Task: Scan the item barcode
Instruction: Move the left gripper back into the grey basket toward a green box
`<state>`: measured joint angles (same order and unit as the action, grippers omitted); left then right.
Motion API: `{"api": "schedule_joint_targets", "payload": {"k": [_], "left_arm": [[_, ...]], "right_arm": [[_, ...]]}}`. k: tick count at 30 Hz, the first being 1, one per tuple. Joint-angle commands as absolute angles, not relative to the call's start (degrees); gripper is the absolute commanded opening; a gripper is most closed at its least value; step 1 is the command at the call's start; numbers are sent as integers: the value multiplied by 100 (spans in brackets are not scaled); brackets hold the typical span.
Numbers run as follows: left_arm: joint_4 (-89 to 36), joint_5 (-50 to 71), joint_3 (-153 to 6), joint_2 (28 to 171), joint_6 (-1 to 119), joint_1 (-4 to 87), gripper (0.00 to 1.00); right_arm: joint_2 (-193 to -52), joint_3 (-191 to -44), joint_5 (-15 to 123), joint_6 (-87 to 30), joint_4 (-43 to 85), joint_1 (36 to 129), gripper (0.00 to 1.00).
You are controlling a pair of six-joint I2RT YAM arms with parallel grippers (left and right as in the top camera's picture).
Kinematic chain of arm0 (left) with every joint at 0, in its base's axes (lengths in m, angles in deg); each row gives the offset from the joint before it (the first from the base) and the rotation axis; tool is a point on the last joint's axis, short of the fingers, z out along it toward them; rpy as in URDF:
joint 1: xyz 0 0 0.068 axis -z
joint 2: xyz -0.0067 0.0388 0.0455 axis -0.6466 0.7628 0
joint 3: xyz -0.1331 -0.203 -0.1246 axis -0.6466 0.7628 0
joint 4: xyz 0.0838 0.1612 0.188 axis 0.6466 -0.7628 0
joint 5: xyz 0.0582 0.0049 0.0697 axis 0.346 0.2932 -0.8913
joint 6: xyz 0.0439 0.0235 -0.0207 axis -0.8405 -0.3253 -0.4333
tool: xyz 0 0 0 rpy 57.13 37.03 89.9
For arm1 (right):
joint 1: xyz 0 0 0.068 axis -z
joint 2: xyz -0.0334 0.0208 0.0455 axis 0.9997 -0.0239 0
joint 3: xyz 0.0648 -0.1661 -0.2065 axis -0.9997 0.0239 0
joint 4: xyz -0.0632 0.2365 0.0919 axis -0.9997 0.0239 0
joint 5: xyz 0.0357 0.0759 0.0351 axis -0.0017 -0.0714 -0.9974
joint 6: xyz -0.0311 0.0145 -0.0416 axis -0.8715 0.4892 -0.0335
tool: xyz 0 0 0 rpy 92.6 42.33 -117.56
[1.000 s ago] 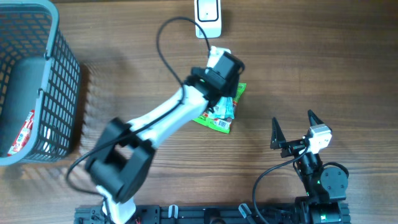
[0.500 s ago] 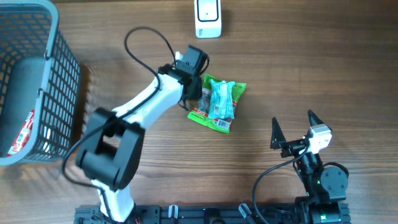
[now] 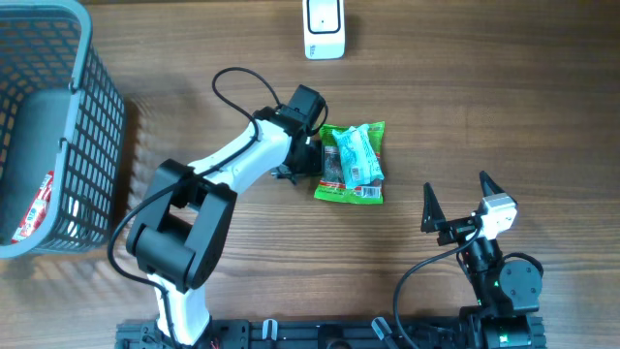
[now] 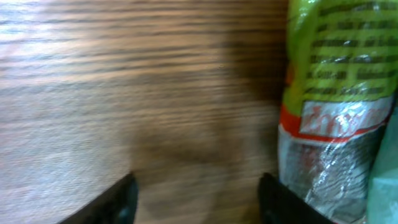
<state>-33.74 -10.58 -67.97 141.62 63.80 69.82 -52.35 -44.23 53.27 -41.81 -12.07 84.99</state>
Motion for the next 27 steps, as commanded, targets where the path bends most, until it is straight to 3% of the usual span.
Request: {"api": "schedule_joint_targets", "payload": {"k": [1, 7, 10, 18, 23, 27], "left_arm": [[-3691, -1592, -7245, 13541, 6373, 6685, 66], [-4386, -1797, -8425, 12382, 5925, 6073, 83], [-4605, -2029, -8983, 11736, 5925, 5437, 100], [-4946, -2226, -9214, 10638, 5844, 2764, 100], [-5468, -2241, -9199, 10759, 5337, 1151, 100], [-5982, -2147, -9153, 11054, 5339, 412, 100]], "right_arm": [[-5200, -4416, 5358, -4247, -1227, 8527, 100], [-5200, -4416, 5358, -4247, -1227, 8527, 100], [-5200, -4416, 5358, -4247, -1227, 8527, 100], [-5200, -4416, 5358, -4247, -1227, 8527, 100], [-5200, -4416, 5358, -4247, -1227, 8527, 100], [-5200, -4416, 5358, -4247, -1227, 8527, 99]]}}
